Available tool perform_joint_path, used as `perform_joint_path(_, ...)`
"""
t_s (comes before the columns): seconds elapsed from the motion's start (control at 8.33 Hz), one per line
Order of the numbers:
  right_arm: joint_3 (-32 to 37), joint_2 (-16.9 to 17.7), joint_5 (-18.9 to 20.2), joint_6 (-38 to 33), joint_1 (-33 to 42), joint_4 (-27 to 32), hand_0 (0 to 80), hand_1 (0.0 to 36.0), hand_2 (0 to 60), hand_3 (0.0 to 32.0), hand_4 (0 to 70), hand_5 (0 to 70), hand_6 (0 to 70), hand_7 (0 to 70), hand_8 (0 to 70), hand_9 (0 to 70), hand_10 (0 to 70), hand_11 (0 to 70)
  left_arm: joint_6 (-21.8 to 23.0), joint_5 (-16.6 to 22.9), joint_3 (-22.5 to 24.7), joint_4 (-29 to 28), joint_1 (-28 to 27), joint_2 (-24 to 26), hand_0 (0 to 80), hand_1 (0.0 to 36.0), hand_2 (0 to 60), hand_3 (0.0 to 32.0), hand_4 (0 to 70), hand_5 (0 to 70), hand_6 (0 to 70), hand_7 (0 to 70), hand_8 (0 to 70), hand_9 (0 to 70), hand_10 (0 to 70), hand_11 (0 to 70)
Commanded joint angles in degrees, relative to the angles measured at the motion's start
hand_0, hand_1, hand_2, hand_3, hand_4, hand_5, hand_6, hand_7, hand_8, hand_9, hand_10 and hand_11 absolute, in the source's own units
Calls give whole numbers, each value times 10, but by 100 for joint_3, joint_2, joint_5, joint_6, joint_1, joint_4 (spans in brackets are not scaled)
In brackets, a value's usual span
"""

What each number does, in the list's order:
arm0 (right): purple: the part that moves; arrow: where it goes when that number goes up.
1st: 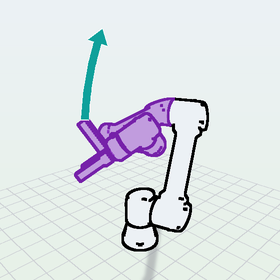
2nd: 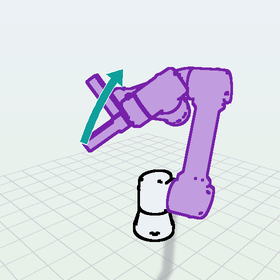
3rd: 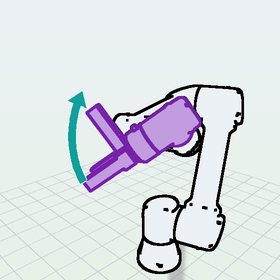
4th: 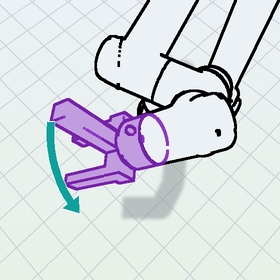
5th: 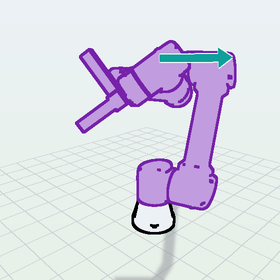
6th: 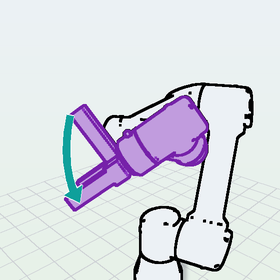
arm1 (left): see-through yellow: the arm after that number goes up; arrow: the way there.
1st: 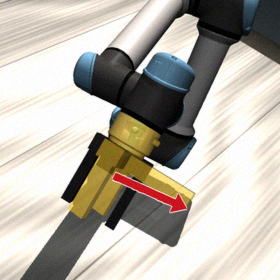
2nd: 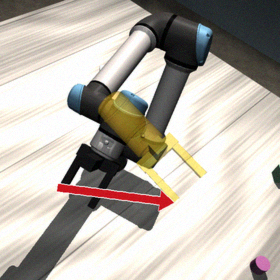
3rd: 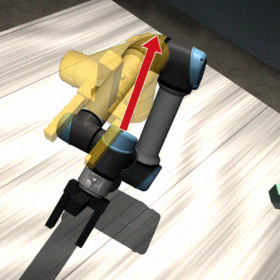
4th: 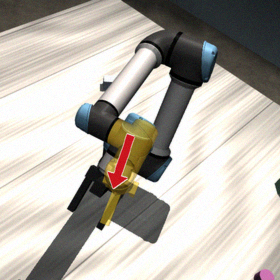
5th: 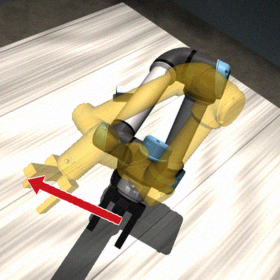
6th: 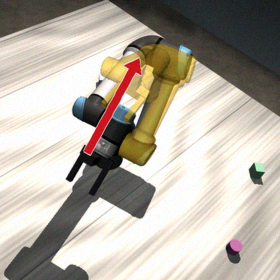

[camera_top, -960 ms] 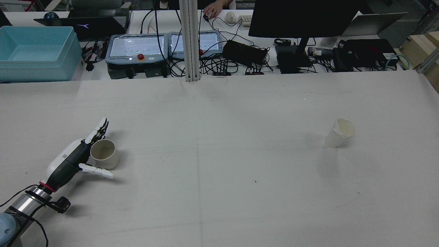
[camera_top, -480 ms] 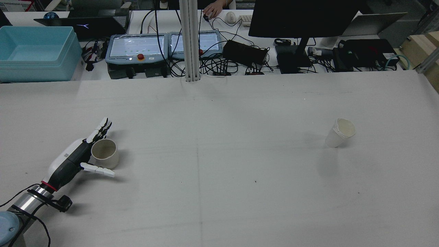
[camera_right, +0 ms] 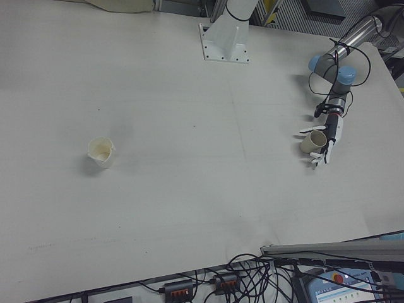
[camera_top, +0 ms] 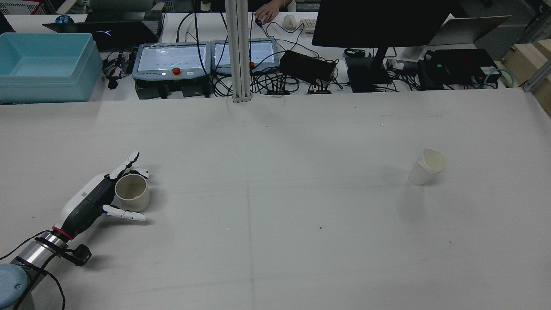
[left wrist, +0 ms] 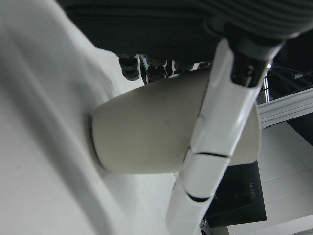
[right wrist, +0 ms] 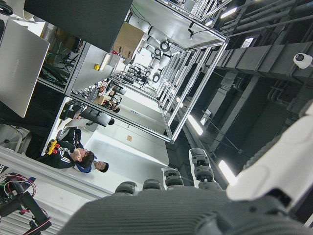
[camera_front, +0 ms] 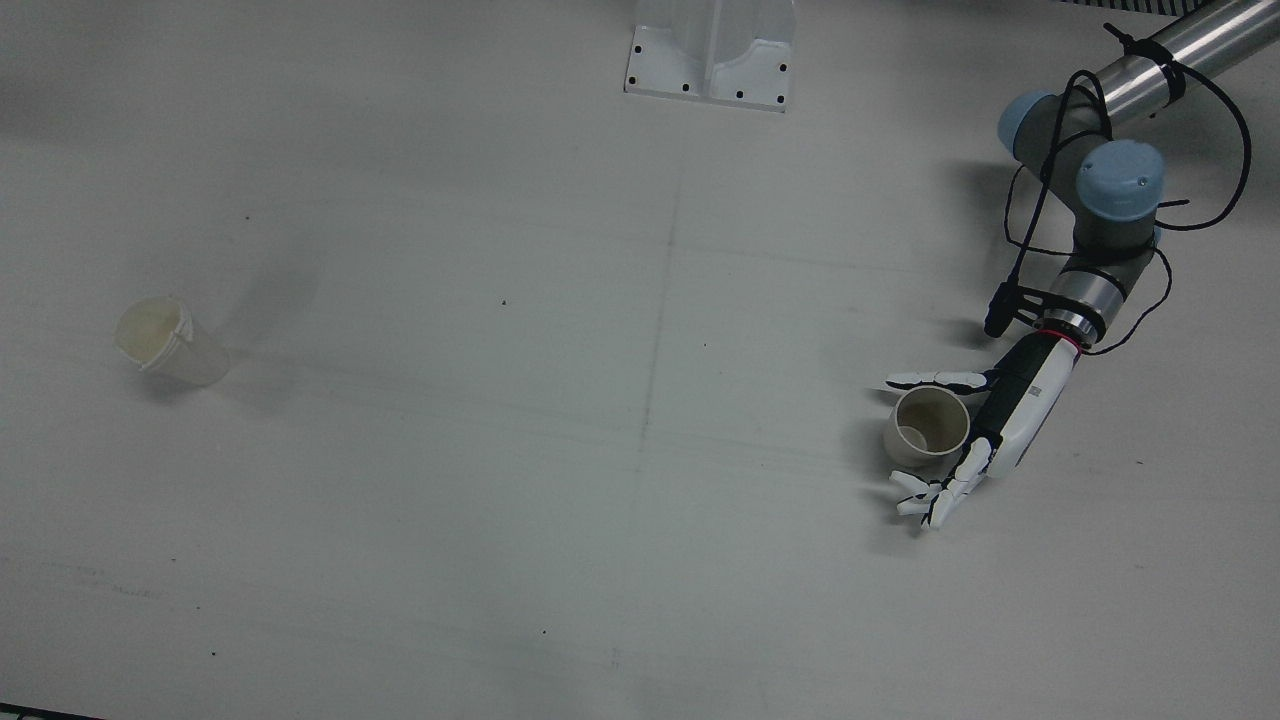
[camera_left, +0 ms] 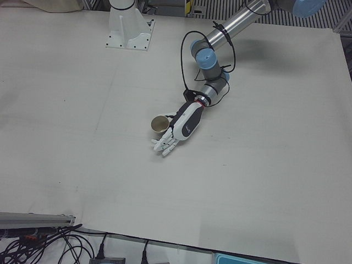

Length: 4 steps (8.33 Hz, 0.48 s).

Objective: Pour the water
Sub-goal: 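Close the left hand's fingers around the white paper cup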

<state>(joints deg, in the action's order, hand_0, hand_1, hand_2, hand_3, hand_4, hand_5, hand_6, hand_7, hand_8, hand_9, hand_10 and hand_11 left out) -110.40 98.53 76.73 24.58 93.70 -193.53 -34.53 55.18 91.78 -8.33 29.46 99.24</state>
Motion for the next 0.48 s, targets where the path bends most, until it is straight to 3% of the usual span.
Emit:
perform_joint_path(0.0,-7,0,0,-6,8,0,305,49,61,0,0,124,29,73,0,0,0,6,166,-34,295,506,25,51,800,350,98,0,123,0,319,700,345,525,101,183)
perform_joint_path(0.24,-7,0,0,-6,8,0,302,49,62,0,0,123,28,73,0,0,0,5,235,-69,454,700,104,34,800,360,203,0,161,1,401,700,452,655,144,247)
perform_joint_path(0.36,-7,0,0,-6,0,0,302,49,64,0,0,124,29,73,0,0,0,6,245,-87,498,710,130,-1,800,360,224,0,166,0,395,700,450,649,147,250)
